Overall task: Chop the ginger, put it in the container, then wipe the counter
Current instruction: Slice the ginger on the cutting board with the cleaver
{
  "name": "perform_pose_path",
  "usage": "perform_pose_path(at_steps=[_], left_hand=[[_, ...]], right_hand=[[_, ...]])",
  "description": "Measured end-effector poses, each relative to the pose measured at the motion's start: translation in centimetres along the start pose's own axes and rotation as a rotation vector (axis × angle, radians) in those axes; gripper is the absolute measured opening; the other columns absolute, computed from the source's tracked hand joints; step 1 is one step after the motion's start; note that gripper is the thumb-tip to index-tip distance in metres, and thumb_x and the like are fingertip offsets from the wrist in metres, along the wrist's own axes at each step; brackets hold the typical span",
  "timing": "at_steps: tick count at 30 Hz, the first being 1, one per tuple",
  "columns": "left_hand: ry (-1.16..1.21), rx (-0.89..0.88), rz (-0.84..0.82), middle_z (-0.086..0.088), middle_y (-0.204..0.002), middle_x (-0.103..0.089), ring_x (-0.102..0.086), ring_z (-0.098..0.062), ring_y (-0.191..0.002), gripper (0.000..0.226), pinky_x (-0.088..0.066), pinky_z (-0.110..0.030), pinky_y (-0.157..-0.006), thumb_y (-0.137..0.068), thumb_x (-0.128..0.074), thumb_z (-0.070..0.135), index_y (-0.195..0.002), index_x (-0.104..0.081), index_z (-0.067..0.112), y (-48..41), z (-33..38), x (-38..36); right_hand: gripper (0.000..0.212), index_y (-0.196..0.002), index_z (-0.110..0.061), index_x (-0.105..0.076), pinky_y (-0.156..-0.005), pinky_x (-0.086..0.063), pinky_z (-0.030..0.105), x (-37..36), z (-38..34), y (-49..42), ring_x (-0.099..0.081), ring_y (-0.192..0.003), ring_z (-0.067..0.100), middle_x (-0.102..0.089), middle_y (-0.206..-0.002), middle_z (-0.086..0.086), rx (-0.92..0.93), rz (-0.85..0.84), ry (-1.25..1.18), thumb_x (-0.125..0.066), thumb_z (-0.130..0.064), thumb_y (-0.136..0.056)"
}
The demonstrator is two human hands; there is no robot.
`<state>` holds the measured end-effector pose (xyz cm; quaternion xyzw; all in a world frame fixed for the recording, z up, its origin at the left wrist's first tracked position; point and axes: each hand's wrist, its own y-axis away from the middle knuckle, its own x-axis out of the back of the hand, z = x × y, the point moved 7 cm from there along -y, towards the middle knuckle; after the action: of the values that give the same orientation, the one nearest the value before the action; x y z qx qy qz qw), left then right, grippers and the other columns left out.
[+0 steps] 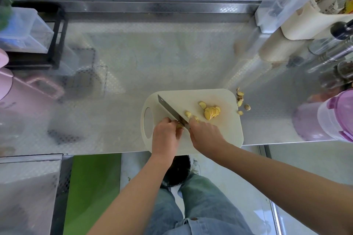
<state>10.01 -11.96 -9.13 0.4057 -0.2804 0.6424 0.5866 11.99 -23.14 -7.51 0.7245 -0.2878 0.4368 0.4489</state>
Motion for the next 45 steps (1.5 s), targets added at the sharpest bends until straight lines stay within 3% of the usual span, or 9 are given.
perform_pose_path(at_steps=[10,15,18,26,31,38,43,45], left_hand=[[-0.063,-0.030,-0.029,-0.011,-0.069,-0.059,-0.057,-0.029,-0.061,0.014,-0.048,-0.036,-0.054,-0.072,-0.081,0.013,-0.072,-0.069,0.006,0.3,0.3,-0.6],[-0.035,-0.053,-0.026,-0.010,-0.070,-0.061,-0.058,-0.029,-0.062,0.012,-0.049,-0.036,-0.054,-0.072,-0.080,0.014,-0.075,-0.071,0.007,0.4,0.3,-0.4],[-0.064,-0.102,-0.031,-0.008,-0.074,-0.058,-0.056,-0.026,-0.065,0.011,-0.047,-0.035,-0.056,-0.072,-0.079,0.010,-0.077,-0.069,0.008,0.8,0.9,-0.4],[0.053,0.028,0.045,-0.006,-0.084,-0.059,-0.056,-0.023,-0.074,0.016,-0.045,-0.031,-0.071,-0.078,-0.077,0.023,-0.091,-0.072,0.014,1.7,-0.5,0.9],[0.037,0.020,0.052,-0.006,-0.081,-0.062,-0.056,-0.023,-0.074,0.017,-0.044,-0.031,-0.070,-0.081,-0.073,0.020,-0.094,-0.073,0.010,1.9,-0.6,1.0],[0.110,0.074,0.062,-0.007,-0.080,-0.065,-0.059,-0.022,-0.071,0.016,-0.045,-0.030,-0.070,-0.080,-0.075,0.021,-0.091,-0.074,0.009,1.8,-0.6,1.0],[0.115,0.076,0.059,-0.006,-0.078,-0.063,-0.054,-0.019,-0.065,0.014,-0.043,-0.027,-0.068,-0.080,-0.075,0.020,-0.088,-0.074,0.009,1.7,-0.6,1.0],[0.109,0.073,0.057,-0.005,-0.076,-0.062,-0.048,-0.015,-0.062,0.012,-0.040,-0.025,-0.066,-0.080,-0.074,0.021,-0.086,-0.074,0.010,1.5,-0.6,1.0]], right_hand=[[0.030,-0.123,-0.008,-0.040,-0.064,-0.035,0.034,-0.1,-0.9,-0.9,-0.060,-0.095,0.038,-0.059,-0.108,0.014,-0.027,-0.004,-0.040,-0.037,-0.008,-0.093],[0.035,-0.131,-0.008,-0.036,-0.065,-0.034,0.033,-0.1,-0.4,-0.9,-0.060,-0.095,0.037,-0.060,-0.108,0.013,-0.050,0.033,-0.064,-0.038,-0.016,-0.098],[0.027,-0.122,-0.008,-0.042,-0.064,-0.034,0.033,-0.1,0.4,-0.9,-0.059,-0.091,0.037,-0.061,-0.100,0.015,-0.114,0.053,-0.175,-0.038,-0.023,-0.099],[0.023,-0.106,-0.008,-0.046,-0.061,-0.034,0.034,1.2,1.4,-0.2,-0.055,-0.079,0.037,-0.059,-0.089,0.015,-0.106,0.064,-0.223,-0.039,-0.029,-0.100],[0.020,-0.086,-0.014,-0.033,-0.056,-0.032,0.033,2.1,1.1,1.0,-0.045,-0.066,0.030,-0.044,-0.071,0.006,-0.056,0.034,-0.226,-0.038,-0.029,-0.099],[0.029,-0.110,-0.007,-0.046,-0.057,-0.031,0.033,1.6,0.1,1.7,-0.044,-0.067,0.027,-0.047,-0.078,0.007,-0.027,-0.036,-0.156,-0.035,-0.033,-0.101],[0.024,-0.107,-0.007,-0.048,-0.063,-0.034,0.034,1.9,-0.2,1.2,-0.055,-0.083,0.029,-0.051,-0.092,0.006,-0.020,-0.044,-0.104,-0.039,-0.028,-0.100],[0.016,-0.110,-0.009,-0.042,-0.057,-0.033,0.034,1.9,-0.5,1.1,-0.055,-0.074,0.028,-0.055,-0.089,0.005,0.001,-0.018,-0.086,-0.042,-0.020,-0.098]])
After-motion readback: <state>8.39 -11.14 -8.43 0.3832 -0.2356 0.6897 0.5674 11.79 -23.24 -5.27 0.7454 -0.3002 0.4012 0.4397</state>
